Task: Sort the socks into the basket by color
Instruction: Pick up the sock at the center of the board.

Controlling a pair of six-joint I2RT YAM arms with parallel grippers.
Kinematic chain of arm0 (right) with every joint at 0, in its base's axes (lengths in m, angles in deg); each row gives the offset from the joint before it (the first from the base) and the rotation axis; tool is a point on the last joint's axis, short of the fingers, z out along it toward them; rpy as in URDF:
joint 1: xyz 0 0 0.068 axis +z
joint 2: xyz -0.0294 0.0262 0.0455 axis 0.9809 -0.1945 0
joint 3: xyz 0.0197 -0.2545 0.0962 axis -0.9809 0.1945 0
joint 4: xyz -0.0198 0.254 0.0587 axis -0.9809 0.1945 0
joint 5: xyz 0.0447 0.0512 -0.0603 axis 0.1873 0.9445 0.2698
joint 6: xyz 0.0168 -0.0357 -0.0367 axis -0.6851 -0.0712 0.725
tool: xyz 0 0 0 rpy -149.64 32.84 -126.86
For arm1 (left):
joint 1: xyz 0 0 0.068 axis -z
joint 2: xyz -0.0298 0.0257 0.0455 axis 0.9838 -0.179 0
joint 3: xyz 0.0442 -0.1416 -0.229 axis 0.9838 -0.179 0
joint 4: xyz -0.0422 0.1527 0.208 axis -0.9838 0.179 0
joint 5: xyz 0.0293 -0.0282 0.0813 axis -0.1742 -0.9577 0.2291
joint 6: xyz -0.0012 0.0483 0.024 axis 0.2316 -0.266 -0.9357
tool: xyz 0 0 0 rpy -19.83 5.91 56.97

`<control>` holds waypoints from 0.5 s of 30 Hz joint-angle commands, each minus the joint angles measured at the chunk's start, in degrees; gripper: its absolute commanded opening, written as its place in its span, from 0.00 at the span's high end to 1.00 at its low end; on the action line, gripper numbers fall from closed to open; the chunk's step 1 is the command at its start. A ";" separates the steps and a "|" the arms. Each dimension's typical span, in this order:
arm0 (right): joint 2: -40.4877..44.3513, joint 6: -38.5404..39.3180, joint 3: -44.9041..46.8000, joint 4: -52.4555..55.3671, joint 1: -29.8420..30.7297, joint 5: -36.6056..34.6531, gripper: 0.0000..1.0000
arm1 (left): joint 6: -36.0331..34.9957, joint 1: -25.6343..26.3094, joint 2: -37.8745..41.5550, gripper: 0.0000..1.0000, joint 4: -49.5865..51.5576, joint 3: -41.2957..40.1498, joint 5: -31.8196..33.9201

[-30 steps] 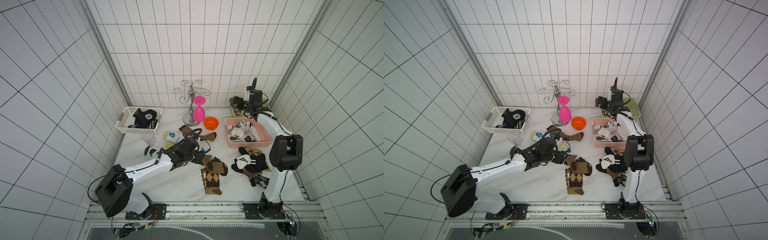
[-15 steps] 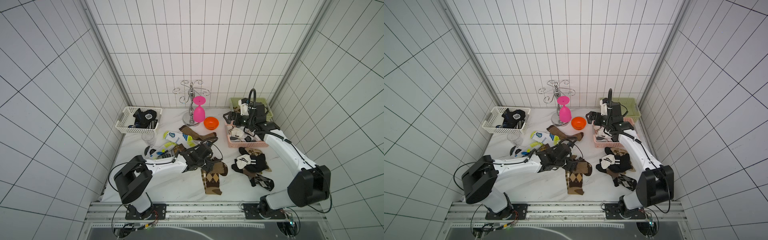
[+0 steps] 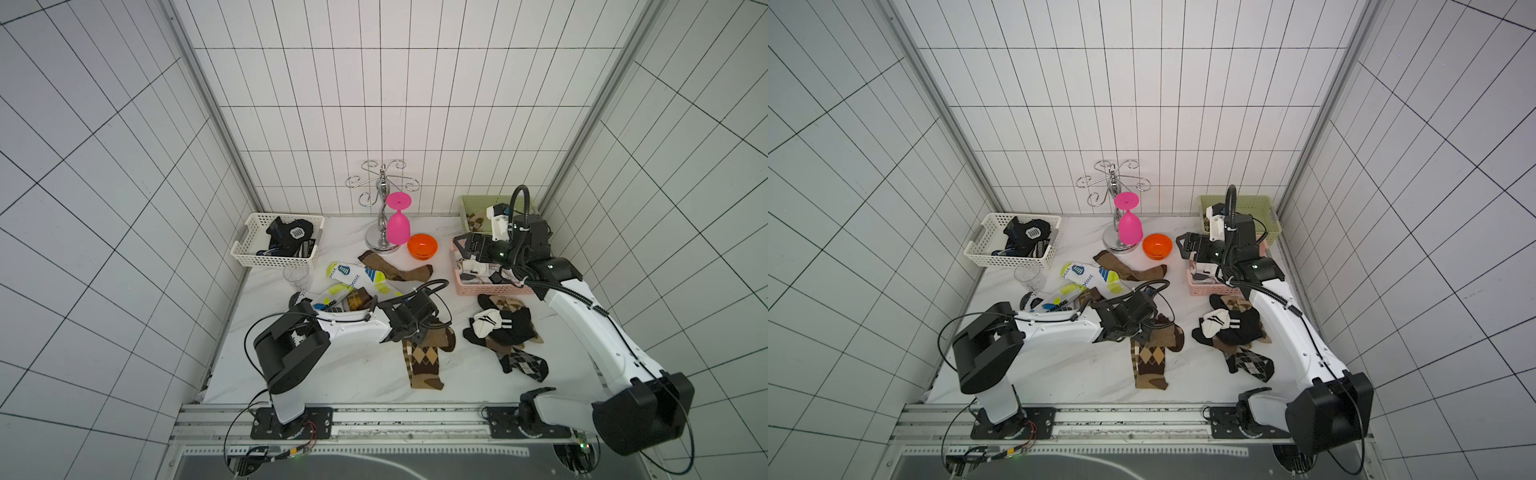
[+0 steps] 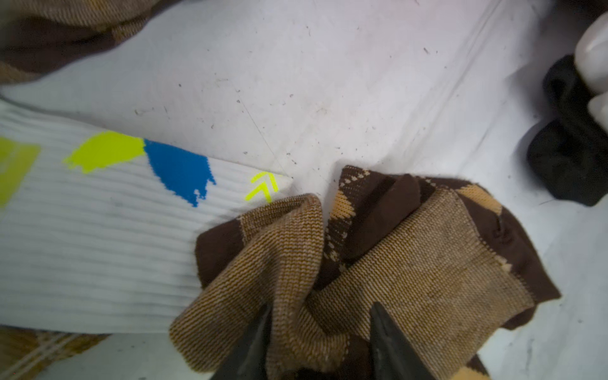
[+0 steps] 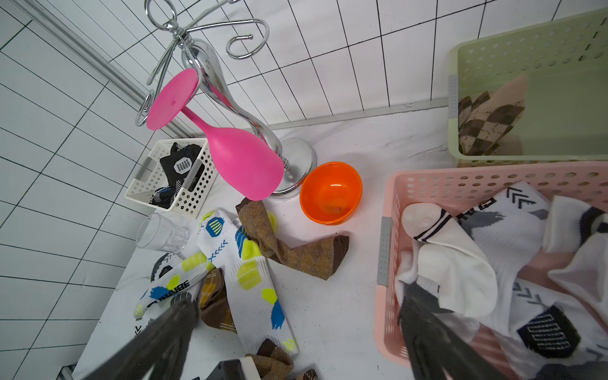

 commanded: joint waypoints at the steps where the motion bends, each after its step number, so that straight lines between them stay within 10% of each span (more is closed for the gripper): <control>1: 2.71 0.22 3.66 0.80 0.38 -1.14 0.01 | 0.92 0.27 1.01 0.69 -0.01 -0.80 3.10; 7: 3.54 -0.42 4.85 0.80 -0.83 -1.54 0.01 | 0.38 0.27 8.58 0.98 -1.42 -2.26 4.74; 15: 3.82 0.20 5.72 2.07 -1.22 3.33 0.02 | -0.44 0.18 19.38 1.00 -1.54 -0.12 4.23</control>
